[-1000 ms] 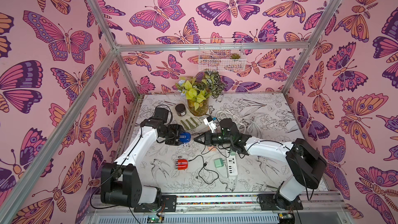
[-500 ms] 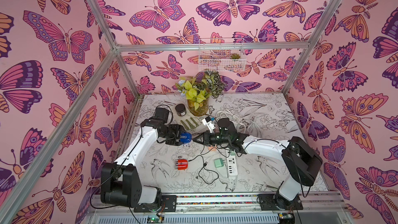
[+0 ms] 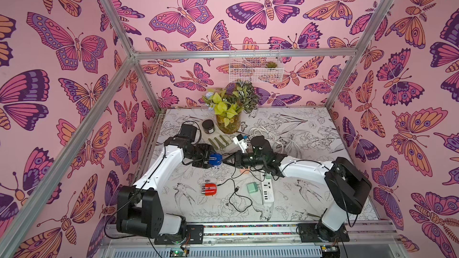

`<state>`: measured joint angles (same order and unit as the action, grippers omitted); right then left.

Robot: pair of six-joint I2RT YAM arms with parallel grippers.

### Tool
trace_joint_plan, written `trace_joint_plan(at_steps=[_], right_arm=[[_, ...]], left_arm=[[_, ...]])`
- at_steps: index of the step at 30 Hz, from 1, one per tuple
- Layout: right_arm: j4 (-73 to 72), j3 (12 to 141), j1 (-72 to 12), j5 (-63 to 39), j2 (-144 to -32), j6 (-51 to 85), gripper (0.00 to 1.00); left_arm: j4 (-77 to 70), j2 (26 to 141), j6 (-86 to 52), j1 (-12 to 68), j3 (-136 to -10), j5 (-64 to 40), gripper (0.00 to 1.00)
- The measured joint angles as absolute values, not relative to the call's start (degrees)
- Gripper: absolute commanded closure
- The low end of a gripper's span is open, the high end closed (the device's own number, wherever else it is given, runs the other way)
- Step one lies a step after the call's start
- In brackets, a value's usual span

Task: Charge the electric shaver
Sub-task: Insert the charging cable into the electric shaver.

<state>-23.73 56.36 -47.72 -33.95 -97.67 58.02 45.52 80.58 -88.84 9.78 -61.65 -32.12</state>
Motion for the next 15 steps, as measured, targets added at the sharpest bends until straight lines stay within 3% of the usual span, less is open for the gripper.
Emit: trace_joint_plan(at_steps=[15], right_arm=[[-22.68,56.53,-47.33,-34.35,-97.84,57.95,1.00]], left_arm=[[45.52,80.73,-88.84,10.17,-61.65,-31.86,1.00]])
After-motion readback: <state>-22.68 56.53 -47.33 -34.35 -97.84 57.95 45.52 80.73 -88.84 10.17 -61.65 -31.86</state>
